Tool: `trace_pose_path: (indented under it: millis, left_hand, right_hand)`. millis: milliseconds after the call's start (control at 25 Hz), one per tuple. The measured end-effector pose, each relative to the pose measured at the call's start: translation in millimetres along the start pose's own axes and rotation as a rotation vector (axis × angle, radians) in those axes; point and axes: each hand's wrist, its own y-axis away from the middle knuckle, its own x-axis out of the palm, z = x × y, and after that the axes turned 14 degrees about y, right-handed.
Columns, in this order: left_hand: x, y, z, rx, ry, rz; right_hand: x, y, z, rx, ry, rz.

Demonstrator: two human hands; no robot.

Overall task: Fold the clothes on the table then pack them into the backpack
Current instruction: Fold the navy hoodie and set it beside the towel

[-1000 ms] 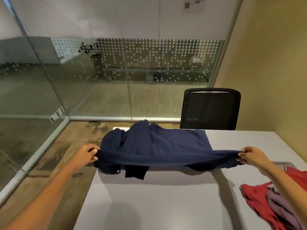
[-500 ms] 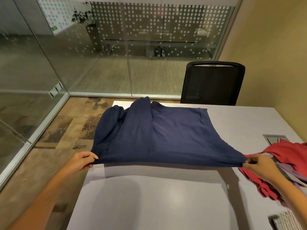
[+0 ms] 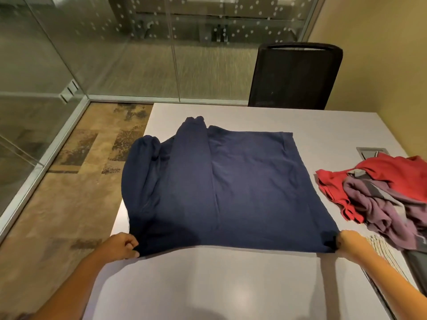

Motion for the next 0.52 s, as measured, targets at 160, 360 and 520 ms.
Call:
trace_pose_path:
  millis: [160, 360, 520]
  left_hand:
    - [19.9, 8.9, 5.0, -0.012, -0.149, -0.027]
    - [23.5, 12.2, -3.3, -0.104, -0.205, -0.044]
    - [18.1, 12.6, -40.1, -0.246, 0.094, -0.027]
  right_hand:
    - [9.0, 4.5, 11.0, 0.066, 0.125, 0.101]
    - [4.2, -17.4, 18.9, 0.041, 0.183, 0.201]
    - [-36.9, -41.2, 36.5, -0.035, 0.074, 0.200]
